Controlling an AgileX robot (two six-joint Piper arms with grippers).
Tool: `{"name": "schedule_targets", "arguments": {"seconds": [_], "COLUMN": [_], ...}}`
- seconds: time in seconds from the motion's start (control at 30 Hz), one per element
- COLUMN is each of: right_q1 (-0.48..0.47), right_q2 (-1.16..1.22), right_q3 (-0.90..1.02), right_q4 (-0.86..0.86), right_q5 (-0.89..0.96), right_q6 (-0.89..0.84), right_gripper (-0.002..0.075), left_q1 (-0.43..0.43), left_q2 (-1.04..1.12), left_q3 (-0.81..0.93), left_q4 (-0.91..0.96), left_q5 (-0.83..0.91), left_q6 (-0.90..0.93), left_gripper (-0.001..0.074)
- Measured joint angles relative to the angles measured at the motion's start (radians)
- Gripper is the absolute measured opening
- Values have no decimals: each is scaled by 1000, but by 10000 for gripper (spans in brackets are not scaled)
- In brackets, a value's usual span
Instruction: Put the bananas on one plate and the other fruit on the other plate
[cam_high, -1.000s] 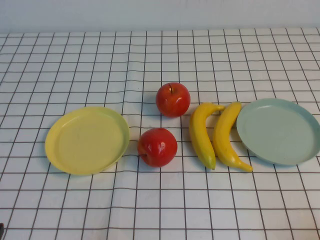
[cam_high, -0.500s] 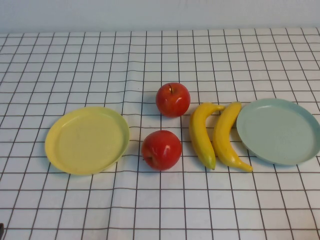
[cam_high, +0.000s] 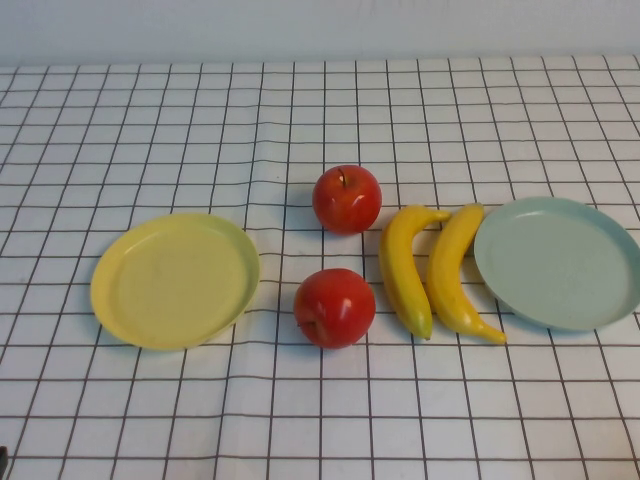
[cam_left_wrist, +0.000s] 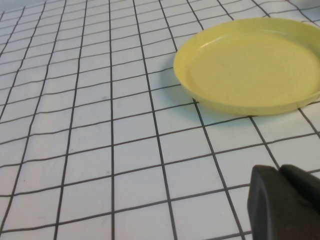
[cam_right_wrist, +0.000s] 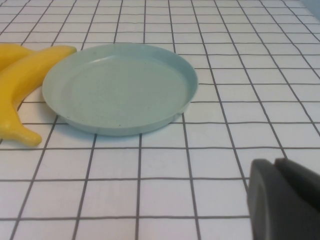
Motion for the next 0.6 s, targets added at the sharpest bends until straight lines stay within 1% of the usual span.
{"name": "schedule_targets", "arguments": {"seconds": [0.13, 0.23, 0.3, 0.37, 0.5, 0.6], "right_q1": [0, 0, 0, 0, 0, 0], "right_q2": [0, 0, 0, 0, 0, 0], "right_q3": [0, 0, 0, 0, 0, 0], "right_q4": [0, 0, 0, 0, 0, 0], "right_q5": [0, 0, 0, 0, 0, 0], "right_q6": [0, 0, 0, 0, 0, 0], "right_gripper": [-15, -15, -15, -15, -15, -15], "left_q1": [0, 0, 0, 0, 0, 0], "left_q2": [0, 0, 0, 0, 0, 0], "left_q3": [0, 0, 0, 2, 2, 2], "left_q4": [0, 35, 20, -74, -373, -489], "left_q5": [0, -4, -23, -76, -203, -270], "left_q6": [0, 0, -12, -72, -245, -291], "left_gripper": [-4, -4, -4, -4, -4, -4]}}
